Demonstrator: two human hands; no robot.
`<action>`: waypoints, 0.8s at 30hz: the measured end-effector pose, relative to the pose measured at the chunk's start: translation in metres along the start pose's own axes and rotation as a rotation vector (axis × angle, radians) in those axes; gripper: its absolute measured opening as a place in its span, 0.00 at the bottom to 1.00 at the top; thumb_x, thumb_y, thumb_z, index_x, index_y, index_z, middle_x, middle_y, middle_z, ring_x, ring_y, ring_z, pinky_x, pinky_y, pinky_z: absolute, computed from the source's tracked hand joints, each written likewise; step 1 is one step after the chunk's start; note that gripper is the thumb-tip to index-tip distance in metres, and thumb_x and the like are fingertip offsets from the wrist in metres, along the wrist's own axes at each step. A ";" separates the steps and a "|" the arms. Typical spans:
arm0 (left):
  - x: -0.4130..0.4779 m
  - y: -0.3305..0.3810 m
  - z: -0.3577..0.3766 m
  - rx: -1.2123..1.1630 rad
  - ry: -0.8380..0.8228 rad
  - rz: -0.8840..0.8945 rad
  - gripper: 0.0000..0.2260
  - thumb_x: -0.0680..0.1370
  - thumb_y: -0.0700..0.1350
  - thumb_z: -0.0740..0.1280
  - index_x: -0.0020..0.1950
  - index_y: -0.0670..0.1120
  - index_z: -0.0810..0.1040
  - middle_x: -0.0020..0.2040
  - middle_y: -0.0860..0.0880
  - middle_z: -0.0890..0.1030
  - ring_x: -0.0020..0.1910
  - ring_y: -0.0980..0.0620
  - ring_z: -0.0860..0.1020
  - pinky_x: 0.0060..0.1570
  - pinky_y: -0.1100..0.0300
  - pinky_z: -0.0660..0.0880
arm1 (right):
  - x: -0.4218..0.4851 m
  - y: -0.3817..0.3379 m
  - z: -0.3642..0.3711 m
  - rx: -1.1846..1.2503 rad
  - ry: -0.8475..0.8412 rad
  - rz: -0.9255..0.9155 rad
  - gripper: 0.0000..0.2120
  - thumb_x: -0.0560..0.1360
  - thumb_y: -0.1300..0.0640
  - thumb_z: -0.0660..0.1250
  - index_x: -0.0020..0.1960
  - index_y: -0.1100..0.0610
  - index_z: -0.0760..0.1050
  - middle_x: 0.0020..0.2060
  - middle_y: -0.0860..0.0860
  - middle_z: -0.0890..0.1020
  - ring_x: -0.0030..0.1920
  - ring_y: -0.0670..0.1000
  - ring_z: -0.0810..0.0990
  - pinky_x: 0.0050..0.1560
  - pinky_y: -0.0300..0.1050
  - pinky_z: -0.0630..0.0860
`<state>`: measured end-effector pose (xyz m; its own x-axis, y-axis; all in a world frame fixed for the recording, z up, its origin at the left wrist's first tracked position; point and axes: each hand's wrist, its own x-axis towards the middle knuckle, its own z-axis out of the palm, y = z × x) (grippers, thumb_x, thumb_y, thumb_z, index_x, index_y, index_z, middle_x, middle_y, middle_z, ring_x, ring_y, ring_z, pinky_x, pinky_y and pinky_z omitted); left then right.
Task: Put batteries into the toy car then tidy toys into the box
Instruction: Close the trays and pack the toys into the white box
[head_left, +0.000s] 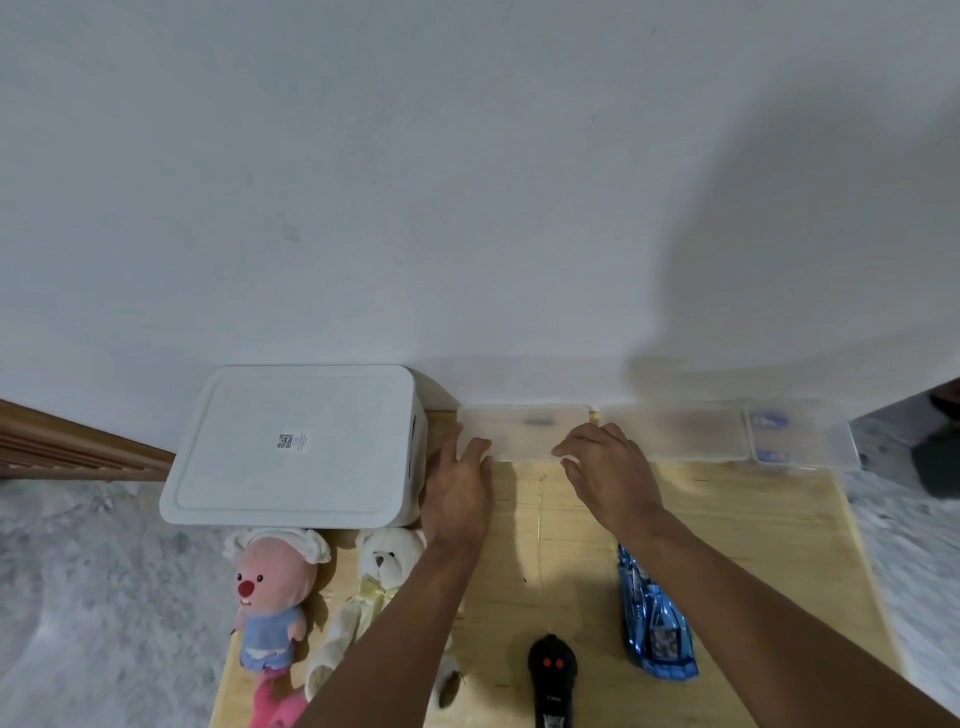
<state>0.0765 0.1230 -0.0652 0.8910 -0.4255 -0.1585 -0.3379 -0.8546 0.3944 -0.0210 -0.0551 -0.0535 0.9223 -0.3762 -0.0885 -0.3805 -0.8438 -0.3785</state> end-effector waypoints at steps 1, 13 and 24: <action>0.000 0.000 0.001 0.004 0.002 0.000 0.15 0.86 0.49 0.59 0.71 0.54 0.76 0.81 0.51 0.63 0.69 0.47 0.75 0.54 0.51 0.81 | 0.001 0.000 0.000 -0.006 -0.009 0.003 0.11 0.79 0.58 0.68 0.60 0.48 0.83 0.57 0.43 0.81 0.57 0.49 0.75 0.54 0.43 0.72; 0.001 0.010 -0.011 0.079 -0.026 -0.013 0.15 0.85 0.46 0.60 0.72 0.53 0.74 0.80 0.49 0.65 0.69 0.46 0.74 0.58 0.52 0.78 | -0.030 0.035 -0.015 -0.129 0.058 0.314 0.28 0.76 0.57 0.68 0.75 0.53 0.68 0.74 0.55 0.69 0.72 0.59 0.68 0.69 0.57 0.70; -0.001 0.015 -0.006 0.146 -0.110 -0.021 0.21 0.84 0.53 0.62 0.77 0.53 0.66 0.78 0.47 0.65 0.72 0.43 0.70 0.60 0.48 0.78 | -0.036 0.033 -0.021 -0.232 -0.231 0.369 0.33 0.83 0.52 0.58 0.83 0.51 0.46 0.82 0.52 0.50 0.78 0.62 0.54 0.70 0.55 0.69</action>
<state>0.0730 0.1124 -0.0534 0.8627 -0.4299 -0.2664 -0.3669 -0.8945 0.2554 -0.0679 -0.0775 -0.0437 0.7040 -0.5937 -0.3897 -0.6657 -0.7428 -0.0709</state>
